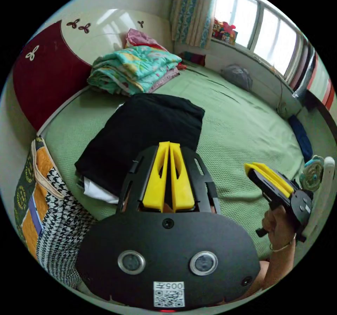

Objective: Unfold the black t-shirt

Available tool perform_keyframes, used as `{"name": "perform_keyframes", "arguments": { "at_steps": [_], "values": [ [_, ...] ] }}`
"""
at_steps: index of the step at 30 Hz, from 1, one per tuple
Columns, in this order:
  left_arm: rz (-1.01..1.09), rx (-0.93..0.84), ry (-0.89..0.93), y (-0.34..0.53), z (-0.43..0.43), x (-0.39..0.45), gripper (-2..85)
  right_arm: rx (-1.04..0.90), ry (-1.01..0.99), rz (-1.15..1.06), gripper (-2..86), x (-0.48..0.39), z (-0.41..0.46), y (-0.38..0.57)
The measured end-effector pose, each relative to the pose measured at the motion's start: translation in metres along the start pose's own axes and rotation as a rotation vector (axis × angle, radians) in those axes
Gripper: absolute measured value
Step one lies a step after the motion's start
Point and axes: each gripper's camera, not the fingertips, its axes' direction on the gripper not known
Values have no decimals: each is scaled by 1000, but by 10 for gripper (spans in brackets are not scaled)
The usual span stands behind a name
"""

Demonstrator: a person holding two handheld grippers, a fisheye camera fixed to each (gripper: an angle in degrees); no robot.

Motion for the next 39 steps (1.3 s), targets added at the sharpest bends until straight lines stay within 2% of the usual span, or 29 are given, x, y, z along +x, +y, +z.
{"name": "perform_keyframes", "arguments": {
  "at_steps": [5, 9, 12, 25, 30, 34, 39],
  "values": [
    [12, -14, 27, -37, -2, -27, 1, -60, -73, -7, 41, -29, 42, -52],
    [20, -31, 37, -58, -2, -44, 12, -78, -41, -19, 52, -48, 78, -87],
    [-5, -24, 110, -73, -6, -64, 26, -125, -72, 28, 64, -51, 103, -105],
    [11, -30, 169, -126, -18, -105, 33, -107, -223, 139, 111, -55, 153, -146],
    [17, -27, 182, -140, -22, -115, 25, -113, -358, 132, 89, -50, 165, -155],
    [16, -39, 175, -151, -21, -120, 16, -76, -268, 58, 51, -63, 158, -158],
    [30, -40, 172, -160, -22, -118, 8, 22, -49, -50, -4, -94, 138, -157]
  ]
}}
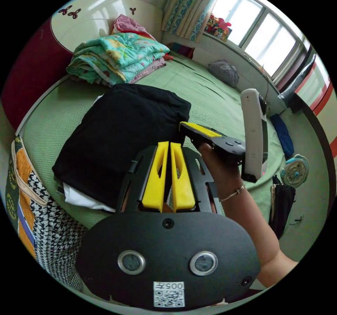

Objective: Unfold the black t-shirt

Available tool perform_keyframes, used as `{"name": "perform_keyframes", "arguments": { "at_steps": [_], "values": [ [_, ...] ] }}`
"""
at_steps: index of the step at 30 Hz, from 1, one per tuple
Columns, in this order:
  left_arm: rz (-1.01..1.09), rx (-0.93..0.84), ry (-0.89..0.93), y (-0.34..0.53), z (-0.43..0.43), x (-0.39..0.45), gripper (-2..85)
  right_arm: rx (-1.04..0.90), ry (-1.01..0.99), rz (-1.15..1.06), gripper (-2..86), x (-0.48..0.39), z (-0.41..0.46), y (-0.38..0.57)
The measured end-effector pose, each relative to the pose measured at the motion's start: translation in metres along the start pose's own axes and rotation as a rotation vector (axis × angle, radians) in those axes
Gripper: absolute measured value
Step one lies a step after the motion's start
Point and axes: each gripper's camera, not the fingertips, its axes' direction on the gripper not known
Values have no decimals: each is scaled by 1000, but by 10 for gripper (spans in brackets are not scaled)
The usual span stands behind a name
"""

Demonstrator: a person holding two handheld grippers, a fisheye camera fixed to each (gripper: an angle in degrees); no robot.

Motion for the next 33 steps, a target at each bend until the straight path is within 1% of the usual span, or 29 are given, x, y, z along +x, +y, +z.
{"name": "perform_keyframes", "arguments": {
  "at_steps": [4, 10, 13, 17, 20, 23, 28, 32, 33],
  "values": [
    [21, -15, -31, -7, 2, 4, 6, 89, 35, -45, -11, -11, -13, 3],
    [15, -24, 14, -14, 6, 11, 4, 70, -14, -26, -13, 4, -24, 0],
    [44, -22, 21, -16, 8, 21, 3, 111, 40, -22, -14, 14, -37, 3],
    [55, -37, 69, -17, 15, 34, 2, 81, 19, 21, -14, 56, -47, 8],
    [75, -48, 86, -17, 21, 48, 1, 65, 113, 64, -14, 90, -54, 17],
    [103, -64, 113, -16, 29, 66, 0, 21, 135, 103, -14, 129, -59, 26],
    [165, -102, 120, -12, 44, 99, 0, 7, 327, 149, -13, 183, -69, 36],
    [211, -130, 109, -7, 59, 130, 0, -98, 468, 312, 2, 234, -71, 40],
    [217, -133, 110, -6, 61, 134, 1, -102, 459, 334, 17, 239, -79, 46]
  ]
}}
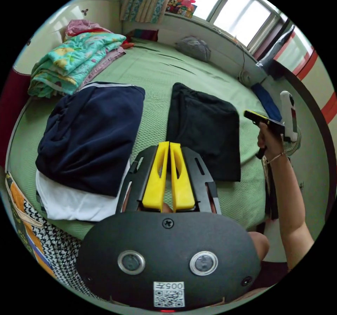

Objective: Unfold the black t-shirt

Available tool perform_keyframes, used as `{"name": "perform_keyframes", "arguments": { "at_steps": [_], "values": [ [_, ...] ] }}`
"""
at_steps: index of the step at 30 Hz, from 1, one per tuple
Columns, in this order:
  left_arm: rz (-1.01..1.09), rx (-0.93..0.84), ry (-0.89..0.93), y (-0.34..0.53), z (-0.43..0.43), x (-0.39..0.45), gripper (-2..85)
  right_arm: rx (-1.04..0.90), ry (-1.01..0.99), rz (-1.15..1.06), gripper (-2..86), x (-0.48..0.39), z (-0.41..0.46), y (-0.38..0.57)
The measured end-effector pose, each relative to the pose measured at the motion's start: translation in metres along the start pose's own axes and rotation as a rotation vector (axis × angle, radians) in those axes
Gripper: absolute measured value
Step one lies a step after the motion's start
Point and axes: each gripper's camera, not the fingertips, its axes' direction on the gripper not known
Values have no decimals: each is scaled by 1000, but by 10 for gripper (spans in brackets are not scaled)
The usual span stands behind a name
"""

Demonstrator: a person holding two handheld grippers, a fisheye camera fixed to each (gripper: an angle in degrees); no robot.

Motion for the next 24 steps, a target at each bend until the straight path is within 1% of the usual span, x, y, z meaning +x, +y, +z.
{"name": "perform_keyframes", "arguments": {
  "at_steps": [2, 5, 8, 9, 11, 13, 15, 18, 20, 24],
  "values": [
    [32, -26, 12, -3, 11, 19, 2, -22, -76, 2, 45, 9, -9, 14],
    [52, -56, 6, -4, 25, 43, 4, -64, -165, 11, 59, 14, -20, 51],
    [88, -79, -80, -3, 39, 67, 5, -197, -157, -13, 81, 10, -11, 86],
    [95, -79, -99, -2, 41, 72, 5, -265, -168, -19, 85, 9, -2, 96],
    [117, -80, -139, 2, 49, 90, 5, -340, -216, -30, 79, 9, 8, 104],
    [116, -84, -139, 6, 55, 101, 3, -306, -208, -65, 71, 12, 9, 109],
    [127, -94, -120, 11, 62, 113, 2, -259, -200, -114, 35, 19, 9, 116],
    [124, -103, -115, 19, 72, 131, 1, -266, -249, -75, -4, 39, 4, 122],
    [125, -103, -88, 25, 79, 146, 1, -286, -263, -74, -9, 49, -1, 129],
    [150, -101, -75, 34, 90, 172, 0, -295, -130, -122, -9, 65, -14, 153]
  ]
}}
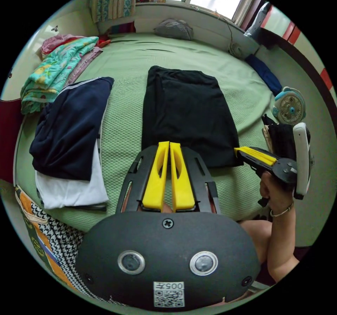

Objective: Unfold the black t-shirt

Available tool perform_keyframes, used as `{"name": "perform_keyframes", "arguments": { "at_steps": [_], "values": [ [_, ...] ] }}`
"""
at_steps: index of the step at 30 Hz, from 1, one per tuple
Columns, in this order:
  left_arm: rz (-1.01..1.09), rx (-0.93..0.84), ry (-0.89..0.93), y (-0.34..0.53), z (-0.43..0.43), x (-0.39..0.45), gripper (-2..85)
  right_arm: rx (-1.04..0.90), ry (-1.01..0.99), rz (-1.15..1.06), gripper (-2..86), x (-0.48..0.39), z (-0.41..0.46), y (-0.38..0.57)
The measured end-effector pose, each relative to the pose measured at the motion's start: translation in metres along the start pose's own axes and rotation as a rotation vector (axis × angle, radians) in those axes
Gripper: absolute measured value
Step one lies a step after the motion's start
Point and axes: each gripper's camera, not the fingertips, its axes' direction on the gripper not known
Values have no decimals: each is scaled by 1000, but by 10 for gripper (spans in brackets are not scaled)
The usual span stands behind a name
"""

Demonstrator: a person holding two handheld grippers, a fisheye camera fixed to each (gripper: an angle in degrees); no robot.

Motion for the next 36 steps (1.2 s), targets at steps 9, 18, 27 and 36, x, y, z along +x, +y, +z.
{"name": "perform_keyframes", "arguments": {
  "at_steps": [9, 18, 27, 36],
  "values": [
    [63, -135, -17, -5, 38, 56, -2, 117, -74, 62, -13, 27, -37, 37],
    [114, -94, -121, -28, 63, 107, -3, 274, -88, 39, -3, 18, -64, 40],
    [138, -82, -180, -38, 77, 138, -3, 268, -128, 121, -12, 40, -57, 55],
    [132, -46, -203, -33, 78, 144, -2, 240, -112, 149, -12, 42, -56, 71]
  ]
}}
